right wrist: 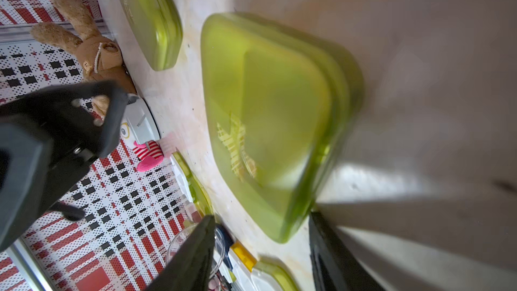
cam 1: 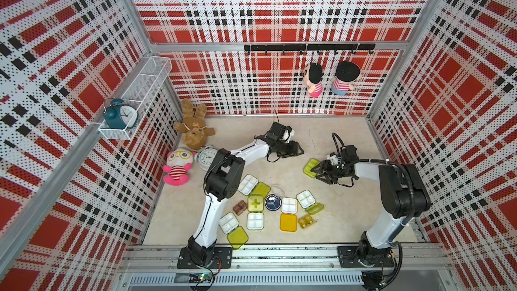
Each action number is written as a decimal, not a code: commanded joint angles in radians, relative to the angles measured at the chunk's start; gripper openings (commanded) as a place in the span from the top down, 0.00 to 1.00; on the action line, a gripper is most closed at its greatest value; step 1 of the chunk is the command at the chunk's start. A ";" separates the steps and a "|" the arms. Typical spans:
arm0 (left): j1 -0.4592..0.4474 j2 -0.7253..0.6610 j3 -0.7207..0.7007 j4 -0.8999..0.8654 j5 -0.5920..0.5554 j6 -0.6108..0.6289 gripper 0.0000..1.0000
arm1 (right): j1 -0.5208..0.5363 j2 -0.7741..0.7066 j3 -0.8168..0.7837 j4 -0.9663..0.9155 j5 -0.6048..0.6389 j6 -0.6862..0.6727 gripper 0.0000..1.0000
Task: Close pillboxes
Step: Move the pillbox to the center of the board, then close the lid on the pillbox.
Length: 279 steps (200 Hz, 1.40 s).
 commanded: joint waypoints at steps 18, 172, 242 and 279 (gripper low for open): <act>0.030 -0.186 -0.174 -0.001 -0.054 0.012 0.41 | 0.023 0.197 0.194 -0.046 0.125 0.013 0.47; -0.088 -0.095 -0.245 0.037 0.023 0.073 0.44 | 0.058 -0.634 -0.050 -0.662 0.191 -0.067 0.20; -0.091 -0.072 -0.227 0.055 0.023 0.056 0.45 | 0.241 -0.779 -0.273 -0.561 0.169 0.162 0.18; -0.091 -0.081 -0.231 0.063 0.014 0.050 0.45 | 0.284 -0.710 -0.255 -0.507 0.168 0.170 0.18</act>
